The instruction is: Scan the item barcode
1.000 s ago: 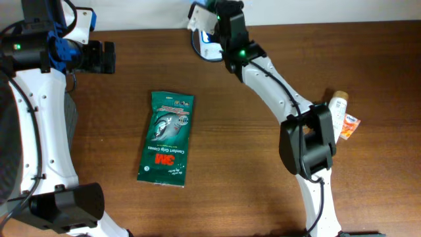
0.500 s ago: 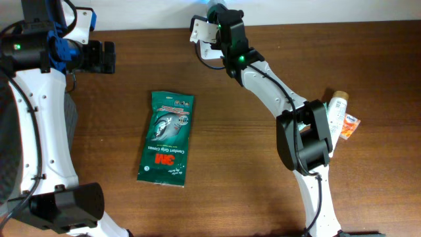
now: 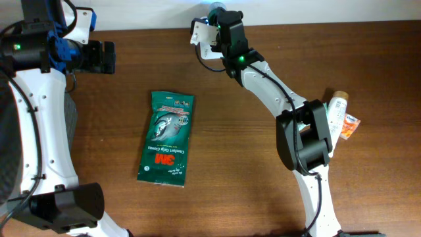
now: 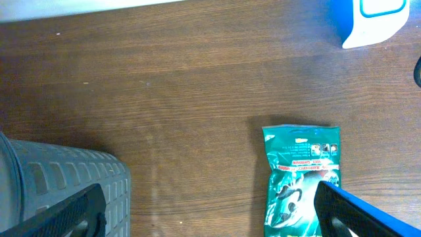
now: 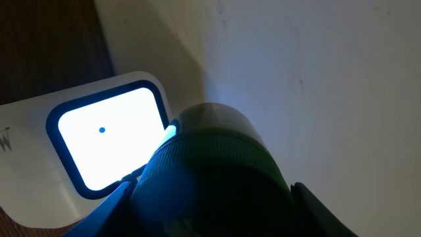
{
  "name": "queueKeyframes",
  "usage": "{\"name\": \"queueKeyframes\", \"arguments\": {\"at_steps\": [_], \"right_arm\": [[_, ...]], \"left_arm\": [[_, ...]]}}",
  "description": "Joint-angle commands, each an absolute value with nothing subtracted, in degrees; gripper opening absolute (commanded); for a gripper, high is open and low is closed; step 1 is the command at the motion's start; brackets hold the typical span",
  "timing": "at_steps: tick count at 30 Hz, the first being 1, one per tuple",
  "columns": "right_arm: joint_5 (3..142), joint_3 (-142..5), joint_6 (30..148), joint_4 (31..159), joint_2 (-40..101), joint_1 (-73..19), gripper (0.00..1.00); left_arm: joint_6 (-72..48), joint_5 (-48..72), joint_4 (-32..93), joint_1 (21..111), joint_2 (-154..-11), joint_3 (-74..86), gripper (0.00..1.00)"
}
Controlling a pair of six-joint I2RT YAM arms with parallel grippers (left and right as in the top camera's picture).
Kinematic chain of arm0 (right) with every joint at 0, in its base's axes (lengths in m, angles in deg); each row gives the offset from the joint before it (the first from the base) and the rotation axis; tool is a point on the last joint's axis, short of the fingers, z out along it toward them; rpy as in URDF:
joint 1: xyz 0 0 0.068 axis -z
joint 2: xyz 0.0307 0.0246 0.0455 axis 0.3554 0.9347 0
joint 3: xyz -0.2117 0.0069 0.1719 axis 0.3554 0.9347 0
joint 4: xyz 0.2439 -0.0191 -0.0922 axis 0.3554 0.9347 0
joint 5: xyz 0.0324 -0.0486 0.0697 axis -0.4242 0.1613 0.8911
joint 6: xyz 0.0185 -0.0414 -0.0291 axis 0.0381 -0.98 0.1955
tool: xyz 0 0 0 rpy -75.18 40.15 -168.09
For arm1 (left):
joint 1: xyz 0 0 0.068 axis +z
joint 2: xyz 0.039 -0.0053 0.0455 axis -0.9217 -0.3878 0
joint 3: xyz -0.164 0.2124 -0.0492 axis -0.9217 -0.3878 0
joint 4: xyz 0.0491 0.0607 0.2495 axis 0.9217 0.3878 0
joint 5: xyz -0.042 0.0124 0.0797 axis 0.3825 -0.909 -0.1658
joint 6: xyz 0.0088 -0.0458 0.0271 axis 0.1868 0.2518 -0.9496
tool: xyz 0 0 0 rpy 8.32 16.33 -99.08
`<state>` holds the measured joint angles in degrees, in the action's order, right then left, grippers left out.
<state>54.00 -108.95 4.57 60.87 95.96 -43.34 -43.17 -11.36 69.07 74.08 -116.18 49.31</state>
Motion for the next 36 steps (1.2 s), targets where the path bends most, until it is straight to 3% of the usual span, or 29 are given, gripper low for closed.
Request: {"name": "queueKeyframes", "arguments": {"at_steps": [1, 3, 6, 12, 16, 24, 25, 28, 29, 30, 34, 36], "right_arm": [[53.72, -109.11, 4.81, 59.82, 95.26, -43.30, 0.41], [54.05, -109.11, 6.82, 60.04, 92.88, -43.30, 0.38], [57.67, -109.11, 18.73, 65.70, 85.36, -43.30, 0.39], [71.82, -109.11, 56.94, 114.70, 69.82, -43.23, 0.39], [70.55, -109.08, 60.39, 136.65, 74.17, -40.19, 0.36], [63.79, -109.08, 74.55, 137.02, 86.30, -18.01, 0.36], [63.82, -109.08, 74.55, 136.95, 86.93, -16.55, 0.41], [63.82, -109.11, 74.53, 136.76, 87.00, -15.54, 0.76], [63.88, -109.43, 74.55, 136.91, 86.91, -15.54, 0.92], [66.00, -112.60, 74.84, 138.44, 86.67, -15.54, 0.98], [75.44, -130.48, 75.62, 146.90, 86.14, -16.33, 0.98], [90.74, -131.42, 75.62, 147.03, 86.17, -18.95, 0.98]], "left_arm": [[-44.09, -10.92, 69.01, 74.49, -115.78, 49.51, 0.99], [-44.09, -10.92, 68.99, 74.49, -115.78, 49.51, 0.99], [-44.09, -10.92, 68.99, 74.49, -115.78, 49.51, 0.99], [-44.09, -10.92, 68.99, 74.49, -115.78, 49.51, 0.99], [-44.09, -10.92, 68.99, 74.49, -115.78, 49.51, 0.99], [-44.09, -10.92, 68.99, 74.49, -115.78, 49.51, 0.99], [-44.09, -10.92, 68.99, 74.49, -115.78, 49.51, 0.99], [-44.09, -10.92, 68.99, 74.49, -115.78, 49.51, 0.99], [-44.09, -10.92, 68.99, 74.49, -115.78, 49.51, 0.99], [-44.09, -10.92, 68.99, 74.49, -115.78, 49.51, 0.99], [-44.09, -10.92, 69.01, 74.49, -115.78, 49.51, 0.99], [-44.09, -10.92, 68.99, 74.49, -115.78, 49.51, 0.99]]}}
